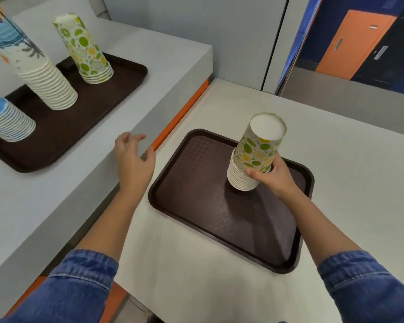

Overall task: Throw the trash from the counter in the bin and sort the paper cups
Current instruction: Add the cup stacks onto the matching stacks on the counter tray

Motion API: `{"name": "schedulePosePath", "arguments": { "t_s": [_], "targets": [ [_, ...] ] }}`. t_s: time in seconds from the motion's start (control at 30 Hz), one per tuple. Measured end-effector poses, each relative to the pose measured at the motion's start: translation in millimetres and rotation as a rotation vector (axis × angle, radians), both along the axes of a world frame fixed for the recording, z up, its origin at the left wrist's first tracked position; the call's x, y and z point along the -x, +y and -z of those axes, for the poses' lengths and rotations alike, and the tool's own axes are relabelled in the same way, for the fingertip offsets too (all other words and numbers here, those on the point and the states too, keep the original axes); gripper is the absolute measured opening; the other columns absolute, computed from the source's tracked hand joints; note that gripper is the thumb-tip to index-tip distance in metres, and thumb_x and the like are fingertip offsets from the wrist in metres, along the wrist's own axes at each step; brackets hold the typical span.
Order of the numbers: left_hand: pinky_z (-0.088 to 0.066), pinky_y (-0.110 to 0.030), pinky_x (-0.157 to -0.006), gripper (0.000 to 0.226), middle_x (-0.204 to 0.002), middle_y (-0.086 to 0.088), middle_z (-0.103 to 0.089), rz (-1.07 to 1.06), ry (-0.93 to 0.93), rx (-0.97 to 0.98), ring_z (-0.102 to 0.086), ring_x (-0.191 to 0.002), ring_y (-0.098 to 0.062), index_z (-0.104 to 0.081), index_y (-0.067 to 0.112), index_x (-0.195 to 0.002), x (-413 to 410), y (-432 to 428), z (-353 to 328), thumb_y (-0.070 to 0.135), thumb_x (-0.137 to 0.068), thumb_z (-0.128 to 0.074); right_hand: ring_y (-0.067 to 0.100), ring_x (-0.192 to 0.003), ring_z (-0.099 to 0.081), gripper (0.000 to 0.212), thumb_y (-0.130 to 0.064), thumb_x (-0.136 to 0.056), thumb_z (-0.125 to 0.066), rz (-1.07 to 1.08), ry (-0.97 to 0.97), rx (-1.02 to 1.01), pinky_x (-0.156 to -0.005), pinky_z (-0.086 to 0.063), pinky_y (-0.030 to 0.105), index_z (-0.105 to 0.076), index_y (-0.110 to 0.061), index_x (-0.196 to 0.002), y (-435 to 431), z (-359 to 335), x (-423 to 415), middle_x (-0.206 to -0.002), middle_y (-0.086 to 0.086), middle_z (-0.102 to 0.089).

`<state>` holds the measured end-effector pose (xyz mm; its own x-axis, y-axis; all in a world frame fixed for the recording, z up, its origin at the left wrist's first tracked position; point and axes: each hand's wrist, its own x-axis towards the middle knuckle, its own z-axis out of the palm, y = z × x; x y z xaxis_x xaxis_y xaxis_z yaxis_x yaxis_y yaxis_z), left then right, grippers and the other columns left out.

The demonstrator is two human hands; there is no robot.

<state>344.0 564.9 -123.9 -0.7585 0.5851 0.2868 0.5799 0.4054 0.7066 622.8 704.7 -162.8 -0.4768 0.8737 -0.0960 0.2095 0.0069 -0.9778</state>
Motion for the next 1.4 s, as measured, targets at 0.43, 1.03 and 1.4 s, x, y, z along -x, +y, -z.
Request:
{"name": "schedulePosePath", "arguments": {
  "t_s": [0.43, 1.03, 1.4],
  "targets": [
    [-0.040, -0.028, -0.087, 0.023, -0.113, -0.012, -0.057, -0.039, 0.059, 0.157, -0.055, -0.105, -0.024, -0.067, 0.009, -0.107, 162, -59, -62, 0.021, -0.087, -0.062, -0.004, -0.103, -0.062, 0.063, -0.026, -0.065, -0.084, -0.213, 0.124, -0.152, -0.079, -0.051, 0.012, -0.051, -0.032, -0.117, 13, -95, 215, -0.114, -0.016, -0.064],
    [-0.044, -0.027, -0.062, 0.010, -0.064, -0.001, -0.058, -0.348, -0.097, -0.240, -0.054, -0.060, -0.014, -0.059, 0.018, -0.076, 254, -140, -61, 0.019, -0.083, -0.066, 0.016, -0.110, -0.063, 0.069, -0.026, -0.066, -0.081, -0.320, 0.314, -0.340, -0.095, -0.051, 0.036, -0.047, -0.013, -0.125, 57, -246, 459, -0.123, 0.005, -0.063],
    [-0.048, -0.046, -0.092, 0.067, -0.124, -0.024, -0.055, -0.446, -0.365, 0.141, -0.056, -0.110, -0.040, -0.034, 0.001, -0.139, 288, -126, -50, 0.008, -0.080, -0.065, 0.012, -0.104, -0.064, 0.063, -0.030, -0.073, -0.077, -0.468, 0.176, -0.312, -0.081, -0.055, 0.033, -0.047, -0.022, -0.128, 87, -240, 505, -0.119, -0.005, -0.065]
  ]
}}
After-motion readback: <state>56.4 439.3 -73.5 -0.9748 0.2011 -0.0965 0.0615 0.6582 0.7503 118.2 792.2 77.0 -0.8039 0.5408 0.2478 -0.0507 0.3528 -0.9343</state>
